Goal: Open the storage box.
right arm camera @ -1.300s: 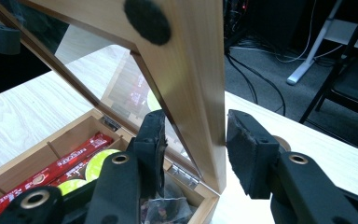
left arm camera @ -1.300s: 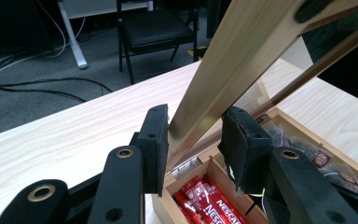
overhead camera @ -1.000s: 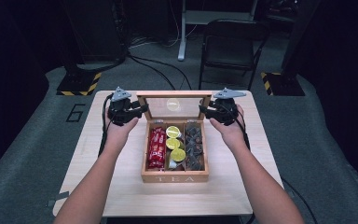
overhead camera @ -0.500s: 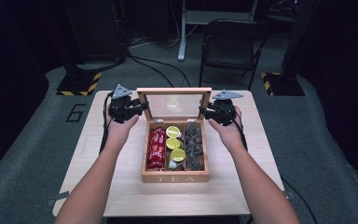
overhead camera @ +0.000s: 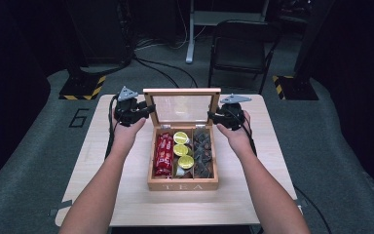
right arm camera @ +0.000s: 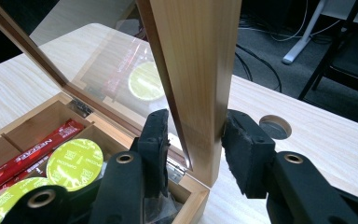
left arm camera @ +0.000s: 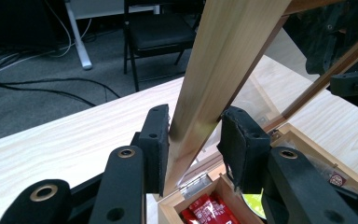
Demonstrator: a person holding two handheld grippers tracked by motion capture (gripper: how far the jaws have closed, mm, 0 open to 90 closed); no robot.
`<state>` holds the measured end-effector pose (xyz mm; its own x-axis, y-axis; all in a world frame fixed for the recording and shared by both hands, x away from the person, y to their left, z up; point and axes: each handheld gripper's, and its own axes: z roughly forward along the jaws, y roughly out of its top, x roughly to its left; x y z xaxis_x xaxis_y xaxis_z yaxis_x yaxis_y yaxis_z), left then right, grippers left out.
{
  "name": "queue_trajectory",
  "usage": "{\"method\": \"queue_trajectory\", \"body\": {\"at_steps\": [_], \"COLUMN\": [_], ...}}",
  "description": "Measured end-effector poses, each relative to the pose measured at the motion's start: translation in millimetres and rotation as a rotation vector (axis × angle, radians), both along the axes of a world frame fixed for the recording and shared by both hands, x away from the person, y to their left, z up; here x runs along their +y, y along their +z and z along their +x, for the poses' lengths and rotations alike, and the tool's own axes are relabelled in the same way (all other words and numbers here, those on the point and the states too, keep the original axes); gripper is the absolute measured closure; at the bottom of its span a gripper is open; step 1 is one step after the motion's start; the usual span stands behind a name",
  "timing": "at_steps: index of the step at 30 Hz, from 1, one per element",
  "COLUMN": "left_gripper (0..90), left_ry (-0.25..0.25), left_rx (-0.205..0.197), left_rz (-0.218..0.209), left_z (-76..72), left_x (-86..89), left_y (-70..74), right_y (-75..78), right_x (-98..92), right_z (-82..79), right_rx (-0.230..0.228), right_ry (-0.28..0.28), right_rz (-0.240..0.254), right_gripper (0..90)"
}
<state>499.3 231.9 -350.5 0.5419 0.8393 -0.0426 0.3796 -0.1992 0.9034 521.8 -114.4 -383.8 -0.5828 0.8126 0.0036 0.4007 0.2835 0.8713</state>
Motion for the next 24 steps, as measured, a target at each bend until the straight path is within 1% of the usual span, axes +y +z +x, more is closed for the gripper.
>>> {"method": "queue_trajectory", "body": {"at_steps": [4, 11, 12, 15, 17, 19, 24], "left_gripper": [62.8, 62.2, 61.4, 59.3, 58.5, 58.3, 58.1], "left_ry": [0.0, -0.006, -0.004, -0.003, -0.002, -0.007, -0.017], "left_rx": [0.01, 0.008, 0.006, 0.004, 0.004, 0.007, 0.01], "left_rz": [0.007, 0.009, 0.002, 0.004, 0.002, -0.006, 0.002], "left_z": [1.5, 1.3, 1.0, 0.2, -0.7, -2.3, -4.6], "left_x": [-0.3, 0.9, 0.7, 1.0, 1.6, 2.5, 2.7], "left_y": [1.3, 1.6, 1.2, 0.2, -0.1, -1.0, -3.6], "right_y": [-1.6, -2.8, -2.8, -2.8, -2.5, -1.8, -0.6], "right_x": [-0.8, -0.7, -0.6, -0.6, -0.7, -0.5, 0.3], "right_z": [2.2, 4.8, 5.0, 6.6, 8.5, 10.2, 13.5], "right_rx": [0.004, 0.012, 0.012, 0.008, 0.017, 0.022, 0.03], "right_ry": [0.002, 0.004, 0.003, -0.003, -0.004, -0.007, -0.013], "right_rz": [-0.001, 0.012, 0.012, 0.009, 0.019, 0.017, 0.013], "right_gripper": [62.0, 62.7, 62.8, 63.0, 63.1, 63.3, 63.6]}}
